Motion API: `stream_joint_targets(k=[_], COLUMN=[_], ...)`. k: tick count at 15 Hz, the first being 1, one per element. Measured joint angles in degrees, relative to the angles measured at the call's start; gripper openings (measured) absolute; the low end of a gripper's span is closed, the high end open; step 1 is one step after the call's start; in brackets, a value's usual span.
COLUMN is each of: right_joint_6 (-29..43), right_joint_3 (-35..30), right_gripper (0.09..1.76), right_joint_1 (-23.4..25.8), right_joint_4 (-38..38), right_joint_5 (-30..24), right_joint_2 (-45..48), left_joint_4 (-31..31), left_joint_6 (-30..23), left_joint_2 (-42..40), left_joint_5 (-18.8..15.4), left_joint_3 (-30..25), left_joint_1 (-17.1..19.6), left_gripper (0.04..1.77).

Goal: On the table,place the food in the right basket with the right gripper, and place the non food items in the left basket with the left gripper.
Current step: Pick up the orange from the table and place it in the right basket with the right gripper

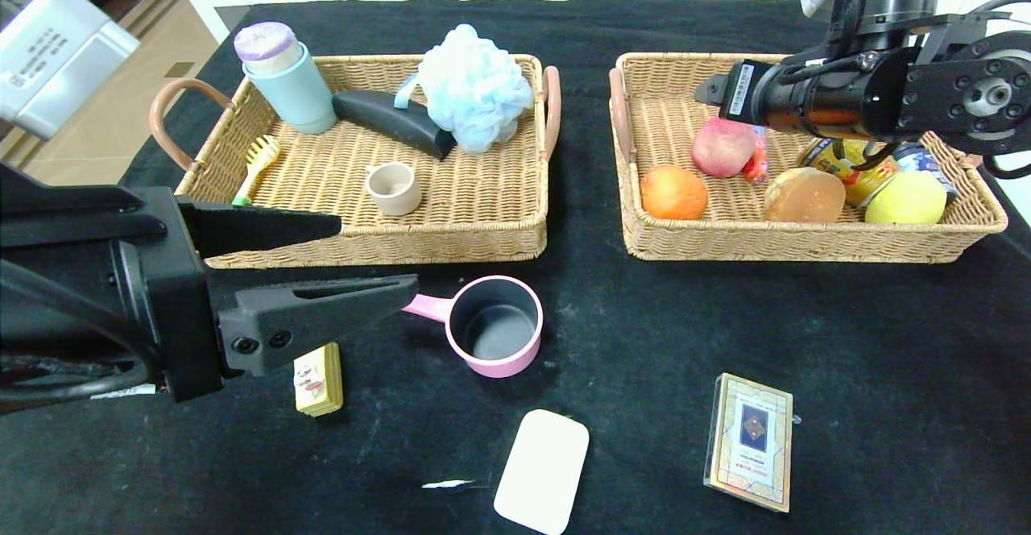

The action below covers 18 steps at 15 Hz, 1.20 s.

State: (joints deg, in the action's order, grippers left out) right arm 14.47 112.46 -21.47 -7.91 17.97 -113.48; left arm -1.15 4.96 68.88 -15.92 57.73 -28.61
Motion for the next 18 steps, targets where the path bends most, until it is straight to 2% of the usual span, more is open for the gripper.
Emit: stream_joint_targets(k=[4,10,14,18], right_joint_6=[-0.78,-1.02,3.89,12.48], right_joint_3=[-4.17,-9.4,-11.34,-12.65], right_gripper=[1.69,1.7,1.7,1.7], right_joint_1=[-1.57,-4.35,-6.53,-9.67], right_joint_4=[-2.06,-13.23,-23.02,-34.5], right_joint_5=[0.16,0.18,0.3,0.3], right_joint_2=[4.04,12.87,17.24,19.86], left_joint_4=[-0.01,0.0,-0.04,-0.12], left_joint_6=[0.0,0.02,0.11,0.11], left_joint_2=[-0.02,-0.16,-0.13,0.0], left_joint_5=[0.0,0.0,0.02,-0.01], left_joint_3=[0.0,-0.24,-0.24,-0.35], left_joint_1=[-0.02,-0.05,-0.11,-0.18], left_gripper=[1.72,1.72,1.72,1.72])
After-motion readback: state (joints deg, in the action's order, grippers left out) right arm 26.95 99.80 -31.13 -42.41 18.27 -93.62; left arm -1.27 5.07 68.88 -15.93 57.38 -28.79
